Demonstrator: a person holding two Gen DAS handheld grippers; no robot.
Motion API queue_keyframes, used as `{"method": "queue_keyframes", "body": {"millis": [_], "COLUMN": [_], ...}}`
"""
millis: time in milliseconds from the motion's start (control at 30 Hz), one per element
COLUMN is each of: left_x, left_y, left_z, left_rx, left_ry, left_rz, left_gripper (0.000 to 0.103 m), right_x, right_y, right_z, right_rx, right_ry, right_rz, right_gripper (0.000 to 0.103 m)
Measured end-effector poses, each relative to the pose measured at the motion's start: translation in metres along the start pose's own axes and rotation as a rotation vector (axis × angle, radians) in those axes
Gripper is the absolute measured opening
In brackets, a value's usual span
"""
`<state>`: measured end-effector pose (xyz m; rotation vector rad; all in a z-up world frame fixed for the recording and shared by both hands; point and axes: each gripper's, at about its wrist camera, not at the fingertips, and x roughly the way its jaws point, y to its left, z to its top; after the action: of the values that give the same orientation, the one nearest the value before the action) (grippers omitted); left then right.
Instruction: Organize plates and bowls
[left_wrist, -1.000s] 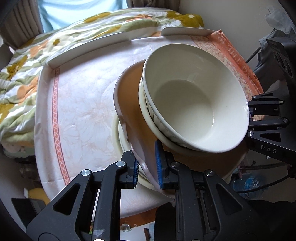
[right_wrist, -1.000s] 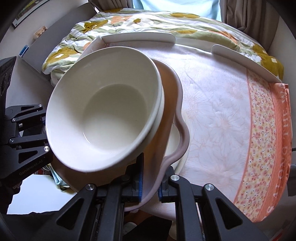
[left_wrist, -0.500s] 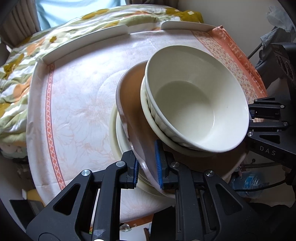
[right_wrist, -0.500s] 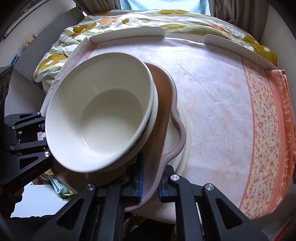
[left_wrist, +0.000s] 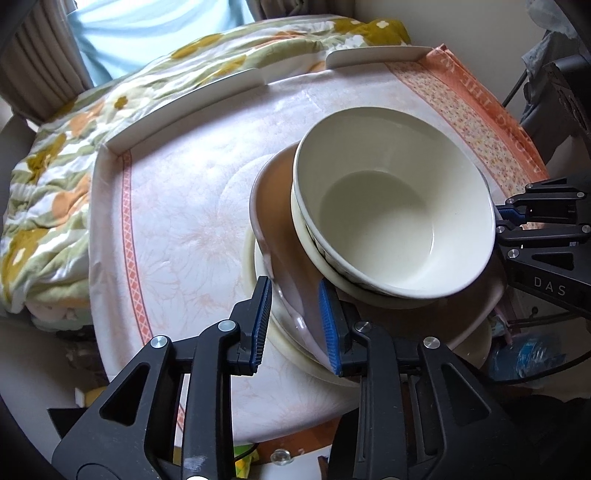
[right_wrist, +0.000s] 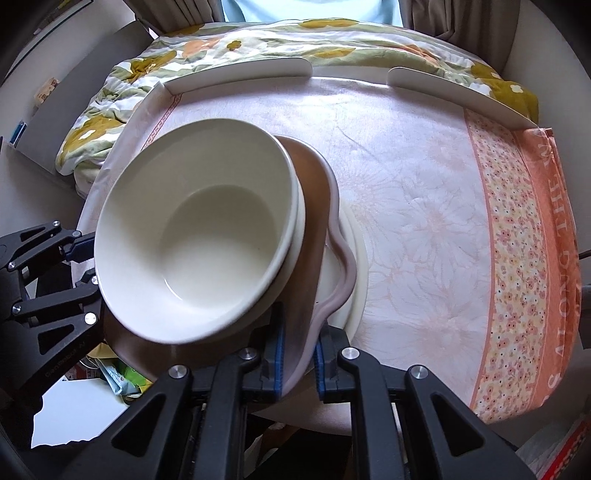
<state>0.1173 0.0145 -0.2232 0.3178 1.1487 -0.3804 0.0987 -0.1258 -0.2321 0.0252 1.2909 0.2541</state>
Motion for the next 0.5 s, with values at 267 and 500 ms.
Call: {"method": "queue_keyframes", "body": {"millis": [267, 500], "left_x": [-0.024, -0.066], "left_y": [-0.004, -0.008], "left_z": [-0.009, -0.028], "left_rx": [0.004, -0.059], "left_ry": [-0.019, -0.107], "left_rz": [-0.023, -0.042], "left_gripper": [0.024, 0.024], "right_x": [-0.025, -0.063], "right_y": [-0.002, 0.003], "right_z": [-0.013, -0.033], "right_rx": [0.044, 0.065], "right_ry": [-0.030, -0.124], "right_rz": [0.004, -0.001], "right_gripper": [0.012, 0.012]}}
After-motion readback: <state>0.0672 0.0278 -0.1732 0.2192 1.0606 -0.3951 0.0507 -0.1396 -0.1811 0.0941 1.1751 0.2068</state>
